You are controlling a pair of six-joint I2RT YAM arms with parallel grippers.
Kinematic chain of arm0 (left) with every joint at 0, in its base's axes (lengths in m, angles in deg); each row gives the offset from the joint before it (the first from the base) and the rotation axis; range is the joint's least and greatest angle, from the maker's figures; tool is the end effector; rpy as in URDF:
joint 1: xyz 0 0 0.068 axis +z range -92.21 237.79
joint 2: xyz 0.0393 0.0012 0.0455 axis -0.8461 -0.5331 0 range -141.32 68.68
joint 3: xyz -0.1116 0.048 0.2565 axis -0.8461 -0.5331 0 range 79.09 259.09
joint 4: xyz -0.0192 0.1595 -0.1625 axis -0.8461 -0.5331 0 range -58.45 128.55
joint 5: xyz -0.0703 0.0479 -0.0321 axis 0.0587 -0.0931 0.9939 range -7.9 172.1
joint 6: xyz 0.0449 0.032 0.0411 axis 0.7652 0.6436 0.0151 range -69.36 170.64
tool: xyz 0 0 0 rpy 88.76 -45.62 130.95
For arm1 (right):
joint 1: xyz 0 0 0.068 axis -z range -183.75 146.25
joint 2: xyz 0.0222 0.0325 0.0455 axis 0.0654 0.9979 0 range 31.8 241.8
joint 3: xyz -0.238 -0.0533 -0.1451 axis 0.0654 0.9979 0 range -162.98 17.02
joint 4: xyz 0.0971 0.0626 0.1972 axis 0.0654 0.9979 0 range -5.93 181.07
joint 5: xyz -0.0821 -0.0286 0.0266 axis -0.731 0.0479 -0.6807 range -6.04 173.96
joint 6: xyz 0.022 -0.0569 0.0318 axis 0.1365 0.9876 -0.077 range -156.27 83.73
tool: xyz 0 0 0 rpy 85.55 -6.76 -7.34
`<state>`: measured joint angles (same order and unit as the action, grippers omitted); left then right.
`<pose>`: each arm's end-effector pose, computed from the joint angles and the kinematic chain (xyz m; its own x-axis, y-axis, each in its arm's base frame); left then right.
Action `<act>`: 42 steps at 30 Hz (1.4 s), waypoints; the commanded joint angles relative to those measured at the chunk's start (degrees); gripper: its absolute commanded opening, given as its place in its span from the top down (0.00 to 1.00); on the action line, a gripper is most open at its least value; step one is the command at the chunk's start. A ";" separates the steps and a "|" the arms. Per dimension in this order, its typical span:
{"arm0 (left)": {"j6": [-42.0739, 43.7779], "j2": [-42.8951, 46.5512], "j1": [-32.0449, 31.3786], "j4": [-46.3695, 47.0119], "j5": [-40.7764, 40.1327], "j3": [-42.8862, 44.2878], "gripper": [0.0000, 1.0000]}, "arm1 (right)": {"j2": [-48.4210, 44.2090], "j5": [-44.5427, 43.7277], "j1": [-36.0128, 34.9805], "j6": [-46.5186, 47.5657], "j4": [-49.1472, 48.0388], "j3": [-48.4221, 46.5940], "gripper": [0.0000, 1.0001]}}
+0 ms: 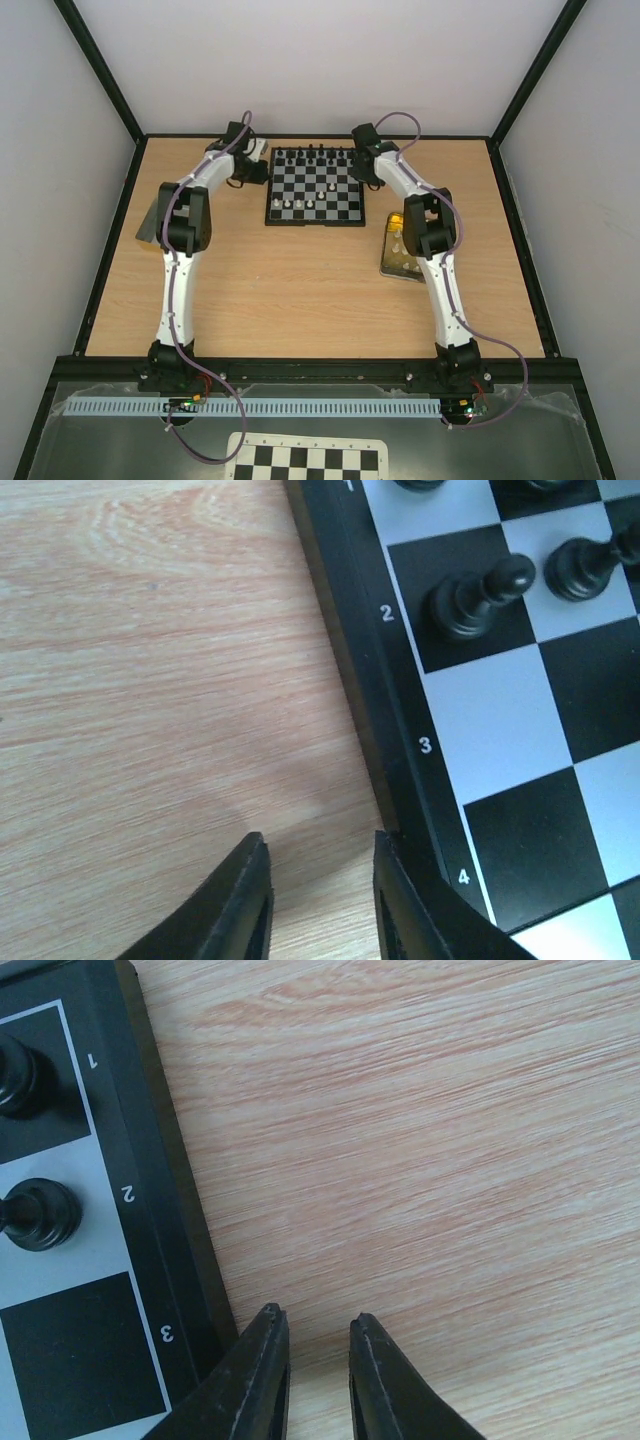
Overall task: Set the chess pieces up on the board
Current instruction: Move the chessboard to the center of the board.
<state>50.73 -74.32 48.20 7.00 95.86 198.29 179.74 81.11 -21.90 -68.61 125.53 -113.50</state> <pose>0.5189 -0.1011 0.1443 -0.8106 0.1386 -0.5689 0.2965 0.9350 -0.1946 0.5124 0.1651 0.1433 -0.8406 0.2866 -0.4596 0.1928 0.9513 0.2405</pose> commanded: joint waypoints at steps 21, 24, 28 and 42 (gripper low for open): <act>-0.11 2.17 -1.31 -6.28 9.45 -13.03 0.98 | -3.50 10.10 -7.40 -1.17 -6.00 17.31 0.98; 0.08 2.88 -1.31 -6.35 10.02 -14.38 0.98 | -4.84 10.58 -7.89 -1.37 -7.43 19.76 0.98; 0.00 4.28 -1.31 -5.98 11.09 -16.60 0.98 | -5.73 10.76 -8.77 -1.45 -8.18 21.41 0.98; 0.69 10.09 -1.57 -5.21 13.85 -26.12 0.98 | -11.52 11.47 -12.77 -3.81 -13.10 31.39 0.98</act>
<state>50.41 -62.58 50.15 9.64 100.56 178.01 167.02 80.50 -27.61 -70.79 110.18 -88.10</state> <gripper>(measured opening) 0.023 0.022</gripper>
